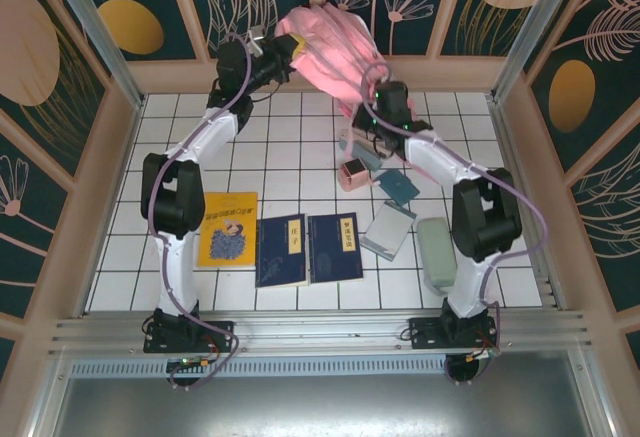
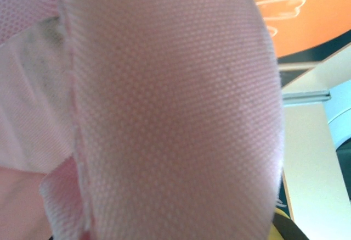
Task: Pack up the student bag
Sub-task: Pass the student bag.
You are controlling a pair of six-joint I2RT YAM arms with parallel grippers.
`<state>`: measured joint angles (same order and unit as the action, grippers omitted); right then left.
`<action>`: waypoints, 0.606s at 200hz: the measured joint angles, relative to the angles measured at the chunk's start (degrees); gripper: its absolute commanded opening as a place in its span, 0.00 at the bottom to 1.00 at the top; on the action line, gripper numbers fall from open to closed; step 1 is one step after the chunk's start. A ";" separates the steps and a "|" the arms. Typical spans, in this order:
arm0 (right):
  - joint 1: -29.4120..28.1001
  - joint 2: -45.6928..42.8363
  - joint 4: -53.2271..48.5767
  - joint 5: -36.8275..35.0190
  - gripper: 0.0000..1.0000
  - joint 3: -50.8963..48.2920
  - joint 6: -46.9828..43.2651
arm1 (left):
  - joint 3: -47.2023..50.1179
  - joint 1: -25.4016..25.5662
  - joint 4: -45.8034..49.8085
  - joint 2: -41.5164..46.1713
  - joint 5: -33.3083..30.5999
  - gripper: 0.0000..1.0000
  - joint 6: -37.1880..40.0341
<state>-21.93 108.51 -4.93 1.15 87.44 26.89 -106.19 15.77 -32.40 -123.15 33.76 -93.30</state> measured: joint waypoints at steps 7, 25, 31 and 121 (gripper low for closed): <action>0.44 1.75 -2.12 -0.07 0.00 4.72 -0.15 | 0.28 -0.46 -0.63 0.24 -0.83 0.00 0.02; 1.81 6.60 -6.19 1.84 0.00 16.39 -0.90 | 5.35 -1.49 -0.98 4.63 -3.76 0.00 1.79; 2.25 8.24 -7.19 3.28 0.00 19.80 -1.09 | 7.93 -1.62 -0.26 7.19 -4.98 0.00 3.08; -3.21 30.32 -11.63 35.08 0.32 48.70 -2.14 | 40.17 0.46 13.18 53.13 -30.23 0.00 26.62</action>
<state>-25.15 138.82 -16.56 36.23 136.14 24.75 -66.02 16.23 -19.22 -70.02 3.53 -66.67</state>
